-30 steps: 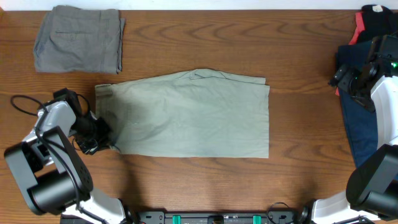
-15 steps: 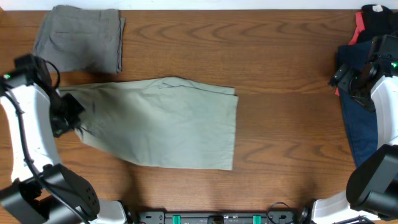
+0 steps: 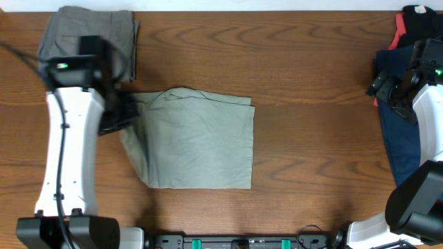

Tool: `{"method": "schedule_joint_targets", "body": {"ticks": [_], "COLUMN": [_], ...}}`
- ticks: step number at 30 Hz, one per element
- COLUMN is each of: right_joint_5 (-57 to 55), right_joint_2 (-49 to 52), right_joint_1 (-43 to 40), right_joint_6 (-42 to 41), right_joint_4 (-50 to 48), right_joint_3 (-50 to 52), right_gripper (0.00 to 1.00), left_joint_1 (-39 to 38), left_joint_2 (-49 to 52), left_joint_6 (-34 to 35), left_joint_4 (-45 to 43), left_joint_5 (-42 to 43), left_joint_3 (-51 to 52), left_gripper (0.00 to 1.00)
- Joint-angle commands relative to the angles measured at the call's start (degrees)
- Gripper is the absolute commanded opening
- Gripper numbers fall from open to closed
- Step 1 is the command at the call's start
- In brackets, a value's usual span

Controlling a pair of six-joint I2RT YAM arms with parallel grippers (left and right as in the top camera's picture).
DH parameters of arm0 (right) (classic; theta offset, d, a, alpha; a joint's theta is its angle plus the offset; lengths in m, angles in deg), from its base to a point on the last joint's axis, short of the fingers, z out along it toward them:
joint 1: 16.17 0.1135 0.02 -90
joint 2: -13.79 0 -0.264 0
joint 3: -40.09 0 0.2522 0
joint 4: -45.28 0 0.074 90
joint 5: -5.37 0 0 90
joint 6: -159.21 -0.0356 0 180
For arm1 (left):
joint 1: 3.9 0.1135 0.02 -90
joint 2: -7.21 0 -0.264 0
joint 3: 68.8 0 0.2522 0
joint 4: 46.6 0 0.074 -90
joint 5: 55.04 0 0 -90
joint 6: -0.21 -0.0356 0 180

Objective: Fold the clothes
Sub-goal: 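Fold the shorts' left half rightward over the right half with the left gripper, then lift the folded edge and reposition it with the left gripper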

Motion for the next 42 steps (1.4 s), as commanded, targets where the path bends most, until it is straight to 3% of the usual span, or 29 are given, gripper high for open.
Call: {"method": "schedule_joint_targets", "body": {"ticks": [1,13,26,33,42], "right_joint_5": [-0.63,-0.63,-0.63,-0.63,-0.63], "right_joint_2": [-0.55,-0.55,-0.57,-0.55,-0.57], "right_joint_1": [-0.07,-0.07,-0.07,-0.07,-0.04], "right_joint_6": [0.70,0.70,0.72,0.72,0.70], "right_joint_4": [0.04,0.04,0.04,0.04,0.04], "right_joint_3": [-0.04,-0.04,-0.04,-0.04,-0.04], "right_gripper": [0.99,0.99,0.99,0.99,0.99], "left_joint_1": [-5.97,-24.06,-34.10,-32.26,-21.59], "left_joint_2": [-1.57,-1.57,-1.57,-3.61,-5.97], "left_joint_6": [1.60,3.48,5.18,9.31,9.46], "left_joint_4": [0.28,0.09,-1.88,1.44,11.43], "left_joint_5": [0.98,4.98,5.64,-4.90,-12.22], "left_joint_3": [-1.09,-1.07,-1.07,-2.12,-10.86], "left_gripper": [0.06,0.06,0.06,0.06,0.06]}}
